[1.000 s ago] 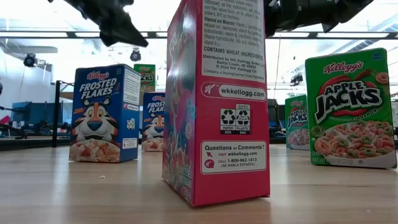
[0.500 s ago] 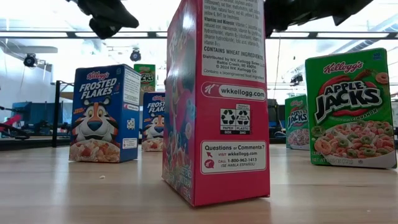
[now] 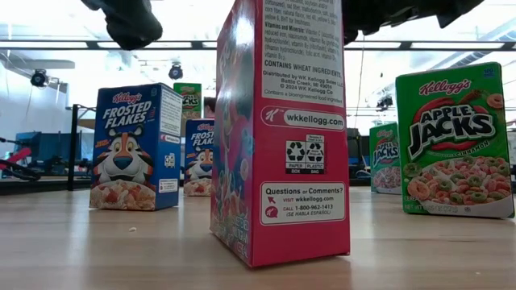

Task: Stack cereal on shelf
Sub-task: Put the bottom blue cereal box on the shelf aligned with the other blue cereal box

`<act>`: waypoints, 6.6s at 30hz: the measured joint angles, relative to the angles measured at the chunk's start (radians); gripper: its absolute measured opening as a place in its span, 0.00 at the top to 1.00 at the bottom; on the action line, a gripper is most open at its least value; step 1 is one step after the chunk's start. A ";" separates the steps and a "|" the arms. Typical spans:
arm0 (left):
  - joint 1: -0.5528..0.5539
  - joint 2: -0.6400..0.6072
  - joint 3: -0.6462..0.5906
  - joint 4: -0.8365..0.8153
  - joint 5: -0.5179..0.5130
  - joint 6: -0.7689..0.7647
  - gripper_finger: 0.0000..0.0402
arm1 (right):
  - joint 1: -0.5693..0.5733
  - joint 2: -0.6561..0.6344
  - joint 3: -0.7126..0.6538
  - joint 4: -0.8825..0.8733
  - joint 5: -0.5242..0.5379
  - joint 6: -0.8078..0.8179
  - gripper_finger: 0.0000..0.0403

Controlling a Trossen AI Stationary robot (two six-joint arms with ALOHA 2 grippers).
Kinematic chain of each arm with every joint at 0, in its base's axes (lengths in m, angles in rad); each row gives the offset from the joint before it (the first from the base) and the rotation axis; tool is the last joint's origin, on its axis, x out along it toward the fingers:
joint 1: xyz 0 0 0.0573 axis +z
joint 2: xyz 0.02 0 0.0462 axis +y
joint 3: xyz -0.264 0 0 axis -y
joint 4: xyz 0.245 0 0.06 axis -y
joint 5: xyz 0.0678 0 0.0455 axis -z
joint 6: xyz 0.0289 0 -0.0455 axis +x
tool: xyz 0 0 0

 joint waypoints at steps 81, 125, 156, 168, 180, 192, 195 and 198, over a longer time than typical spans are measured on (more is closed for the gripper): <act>0.079 0.306 0.592 -0.576 -0.091 0.436 0.61 | 0.000 0.001 -0.001 -0.051 0.000 0.048 0.98; 0.756 0.380 0.697 -0.463 0.067 0.818 0.61 | 0.000 0.001 -0.001 -0.130 0.001 0.134 0.98; 0.774 0.436 0.726 -0.447 -0.019 0.865 0.58 | 0.000 0.001 -0.001 -0.126 0.001 0.128 0.98; 0.783 0.436 0.726 -0.427 -0.040 0.880 0.42 | 0.000 0.001 -0.001 -0.126 0.001 0.128 0.98; 0.782 0.433 0.823 -0.461 -0.075 0.894 0.39 | 0.000 0.001 -0.001 -0.126 0.002 0.128 0.98; 0.772 0.380 0.836 -0.643 -0.074 0.851 0.39 | -0.001 0.001 -0.001 -0.127 0.002 0.127 0.98; 0.772 0.343 0.821 -0.651 -0.085 0.841 0.41 | -0.001 0.001 -0.001 -0.128 0.002 0.127 0.98; 0.772 0.291 0.783 -0.637 -0.088 0.839 0.45 | -0.001 0.001 -0.001 -0.128 0.002 0.127 0.98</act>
